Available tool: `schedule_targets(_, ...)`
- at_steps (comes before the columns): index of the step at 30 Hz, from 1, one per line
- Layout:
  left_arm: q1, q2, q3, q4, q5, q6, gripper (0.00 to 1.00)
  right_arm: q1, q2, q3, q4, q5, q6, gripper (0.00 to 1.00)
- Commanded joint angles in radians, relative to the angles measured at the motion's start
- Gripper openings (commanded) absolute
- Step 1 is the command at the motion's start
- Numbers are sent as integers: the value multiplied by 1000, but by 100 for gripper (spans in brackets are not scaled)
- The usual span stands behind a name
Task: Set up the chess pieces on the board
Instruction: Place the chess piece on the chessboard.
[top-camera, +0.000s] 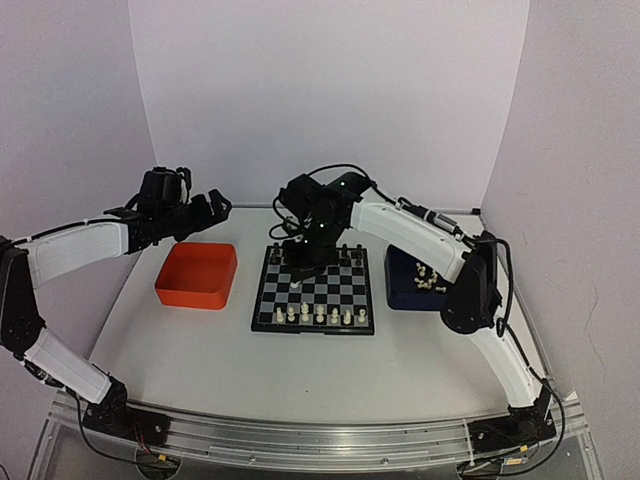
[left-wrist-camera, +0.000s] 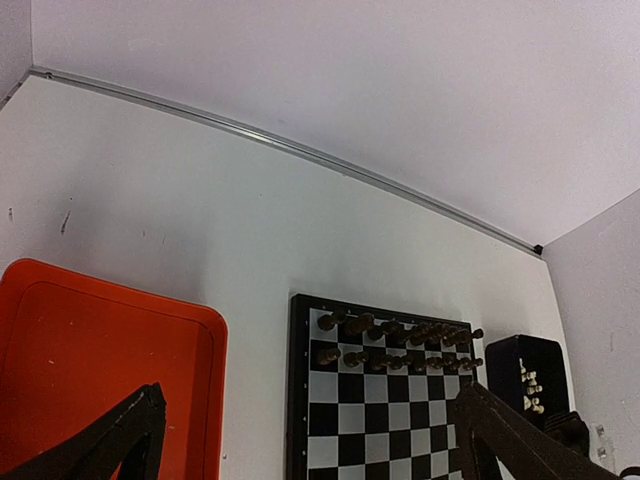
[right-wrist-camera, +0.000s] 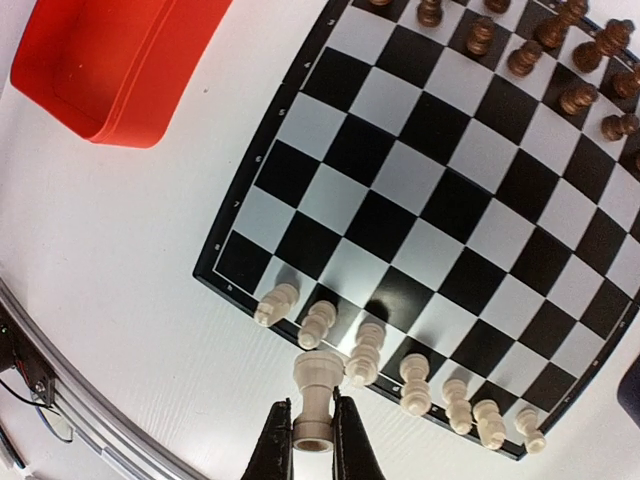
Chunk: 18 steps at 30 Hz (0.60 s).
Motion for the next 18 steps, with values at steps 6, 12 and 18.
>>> schedule_targets(6, 4, -55, -24, -33, -38, 43, 100, 68, 123, 113, 109, 25, 11, 0)
schedule_targets(12, 4, -59, -28, -35, -45, 65, 100, 83, 190, 157, 158, 61, -15, 0)
schedule_targets(18, 4, -63, -32, -24, -49, 77, 100, 87, 219, 164, 187, 72, -44, 0)
